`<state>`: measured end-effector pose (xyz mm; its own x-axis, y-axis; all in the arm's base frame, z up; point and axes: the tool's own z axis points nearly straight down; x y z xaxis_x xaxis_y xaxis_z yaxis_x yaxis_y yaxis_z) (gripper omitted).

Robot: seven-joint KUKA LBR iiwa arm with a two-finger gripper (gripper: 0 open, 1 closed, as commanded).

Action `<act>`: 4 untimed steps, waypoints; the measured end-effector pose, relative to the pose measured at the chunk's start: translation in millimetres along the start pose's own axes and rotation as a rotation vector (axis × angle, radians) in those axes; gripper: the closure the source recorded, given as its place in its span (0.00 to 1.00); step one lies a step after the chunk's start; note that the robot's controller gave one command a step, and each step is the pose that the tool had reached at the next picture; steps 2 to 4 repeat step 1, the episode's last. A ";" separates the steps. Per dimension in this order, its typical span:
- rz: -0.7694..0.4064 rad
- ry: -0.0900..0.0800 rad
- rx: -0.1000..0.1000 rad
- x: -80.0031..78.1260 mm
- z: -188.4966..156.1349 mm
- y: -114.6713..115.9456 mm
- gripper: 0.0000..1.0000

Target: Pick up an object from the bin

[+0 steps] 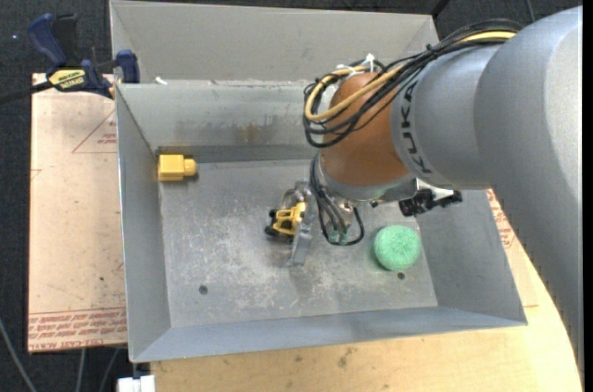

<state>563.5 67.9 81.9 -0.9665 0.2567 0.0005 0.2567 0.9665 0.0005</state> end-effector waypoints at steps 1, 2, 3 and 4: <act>0.010 0.000 0.000 4.0 -0.6 9.0 1.00; 0.010 0.000 0.000 4.0 -0.6 9.0 1.00; 0.010 0.000 0.000 4.0 -0.6 9.0 1.00; 0.010 0.000 0.000 4.0 -0.6 9.0 1.00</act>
Offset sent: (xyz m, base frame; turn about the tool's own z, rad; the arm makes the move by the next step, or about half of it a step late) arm 0.0370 0.0212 -0.0119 -0.0127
